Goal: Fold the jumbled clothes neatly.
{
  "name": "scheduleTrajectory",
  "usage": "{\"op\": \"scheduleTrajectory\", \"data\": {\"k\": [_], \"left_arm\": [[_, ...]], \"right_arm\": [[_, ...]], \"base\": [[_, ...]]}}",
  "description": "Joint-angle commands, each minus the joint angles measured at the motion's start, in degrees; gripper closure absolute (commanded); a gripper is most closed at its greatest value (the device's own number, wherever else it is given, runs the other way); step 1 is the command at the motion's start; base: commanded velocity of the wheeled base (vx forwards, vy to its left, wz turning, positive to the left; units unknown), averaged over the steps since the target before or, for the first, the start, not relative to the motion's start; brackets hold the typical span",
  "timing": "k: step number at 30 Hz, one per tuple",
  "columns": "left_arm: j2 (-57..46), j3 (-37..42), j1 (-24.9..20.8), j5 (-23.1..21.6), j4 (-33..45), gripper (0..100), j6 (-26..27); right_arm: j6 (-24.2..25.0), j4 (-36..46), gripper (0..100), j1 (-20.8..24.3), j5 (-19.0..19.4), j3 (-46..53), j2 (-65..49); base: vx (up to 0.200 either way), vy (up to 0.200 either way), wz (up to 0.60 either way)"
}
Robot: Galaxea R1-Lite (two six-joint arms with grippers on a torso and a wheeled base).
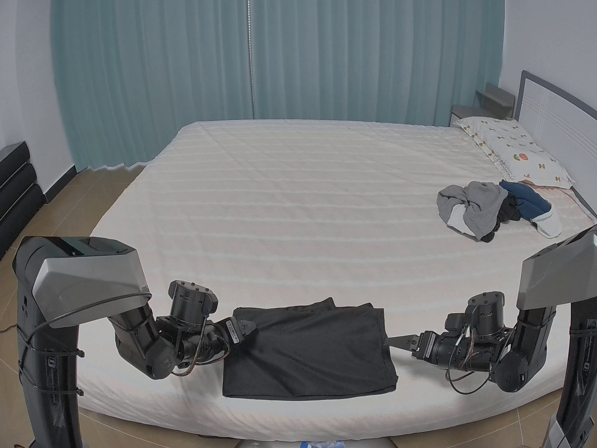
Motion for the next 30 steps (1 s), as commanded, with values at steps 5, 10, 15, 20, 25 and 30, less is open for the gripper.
{"op": "scheduleTrajectory", "data": {"k": [5, 10, 15, 20, 25, 30], "left_arm": [[1.62, -6.37, 0.29, 0.07, 0.09, 0, -5.21], [3.12, -7.78, 0.20, 1.48, 0.44, 100, -5.21], [3.73, -8.66, 0.29, 3.24, 0.44, 100, -5.30], [4.96, -8.83, 0.20, 8.86, 0.09, 100, -7.14], [4.96, -8.92, 0.91, 13.08, 0.00, 100, -9.96], [4.88, -8.92, 0.99, 13.34, -0.09, 100, -9.96]], "right_arm": [[0.00, -0.06, 0, 0.29, -0.06, -0.31, 0.62], [0.00, -0.06, 0, 0.47, -0.06, -0.31, 0.62], [0.00, -0.06, 0, 0.38, -0.06, -0.31, 0.62], [0.00, -0.06, 0, 0.38, -0.06, -0.31, 0.45], [0.09, -0.06, 0, 0.03, -0.06, -0.22, 0.18], [0.09, -0.15, 0, -0.06, -0.15, -0.40, 0.10]], "base": [[0.000, 0.000, 0.00], [0.000, 0.000, 0.00], [0.000, 0.000, 0.00], [0.000, 0.000, 0.00], [0.000, 0.000, 0.00], [0.000, 0.000, 0.00]]}}
